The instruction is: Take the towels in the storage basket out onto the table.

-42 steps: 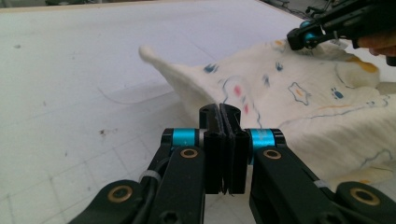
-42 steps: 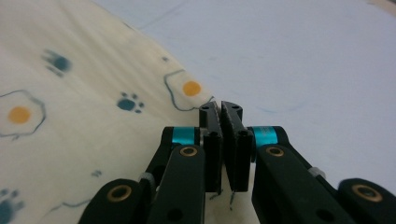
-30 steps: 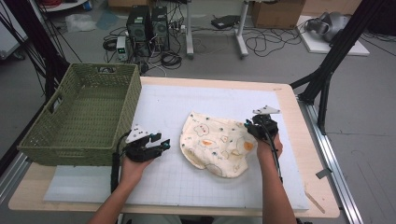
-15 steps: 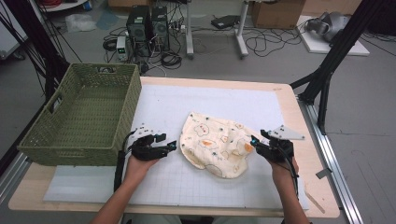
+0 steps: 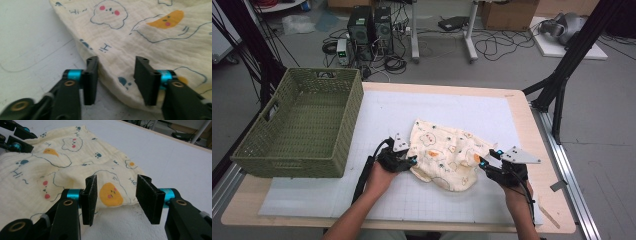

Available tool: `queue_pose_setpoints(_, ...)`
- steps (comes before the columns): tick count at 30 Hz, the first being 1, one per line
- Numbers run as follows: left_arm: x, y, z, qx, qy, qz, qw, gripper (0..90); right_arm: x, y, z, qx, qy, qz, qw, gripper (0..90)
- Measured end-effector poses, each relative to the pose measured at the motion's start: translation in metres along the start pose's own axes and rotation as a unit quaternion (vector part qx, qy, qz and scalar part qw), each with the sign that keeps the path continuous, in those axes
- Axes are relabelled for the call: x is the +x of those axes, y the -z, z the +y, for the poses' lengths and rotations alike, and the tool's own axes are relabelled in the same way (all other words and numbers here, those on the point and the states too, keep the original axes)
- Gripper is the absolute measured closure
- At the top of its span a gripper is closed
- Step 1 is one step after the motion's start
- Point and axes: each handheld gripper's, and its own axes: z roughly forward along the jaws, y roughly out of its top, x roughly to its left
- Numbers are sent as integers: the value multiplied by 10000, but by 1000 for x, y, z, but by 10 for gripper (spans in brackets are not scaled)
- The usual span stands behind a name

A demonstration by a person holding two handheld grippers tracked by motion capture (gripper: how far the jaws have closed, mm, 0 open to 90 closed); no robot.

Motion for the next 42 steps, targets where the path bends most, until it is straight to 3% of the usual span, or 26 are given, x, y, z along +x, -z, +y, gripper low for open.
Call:
queue_pose_setpoints(3, -3, 0, 1, -11, -109, 43, 9999, 796, 0, -1, 1, -4, 0, 19, 10000, 521)
queue_pose_setpoints(4, -1, 1, 0, -15, 6, -1, 10000, 859, 0, -1, 1, -7, -32, 28, 10000, 523)
queue_pose_setpoints(5, 1, 2, -1, -45, 133, -56, 9999, 867, 1, -2, 1, 4, -16, 30, 10000, 524)
queue_pose_setpoints(8, 7, 10, -5, -143, 324, -107, 9993, 873, 3, -3, 0, 65, 41, 93, 9999, 527)
queue_pose_setpoints(12, 15, 26, -8, -237, 284, -92, 9993, 873, 2, -5, -2, 140, -64, 320, 9994, 547)
queue_pose_setpoints(15, 22, 40, -13, -319, 290, -60, 9991, 873, 3, -6, -2, 154, -116, 361, 9992, 543)
queue_pose_setpoints(19, 36, 57, -26, -428, 453, -8, 9981, 873, 6, -7, -1, 143, -91, 405, 9990, 541)
queue_pose_setpoints(24, 49, 75, -37, -590, 671, -96, 9960, 872, 9, -12, 2, 129, -149, 518, 9985, 527)
queue_pose_setpoints(27, 52, 79, -40, -614, 730, -110, 9954, 872, 15, -22, 7, 123, -188, 696, 9973, 514)
queue_pose_setpoints(30, 54, 78, -42, -639, 817, -148, 9945, 871, 26, -38, 13, 255, -51, 845, 9961, 500)
queue_pose_setpoints(36, 54, 73, -42, -666, 881, -180, 9937, 871, 48, -72, 13, 811, 265, 1007, 9913, 457)
queue_pose_setpoints(39, 55, 70, -41, -683, 914, -152, 9934, 871, 51, -82, 11, 967, 366, 1058, 9890, 523)
queue_pose_setpoints(42, 57, 67, -41, -701, 934, -98, 9931, 872, 47, -85, 15, 1049, 424, 1183, 9865, 792)
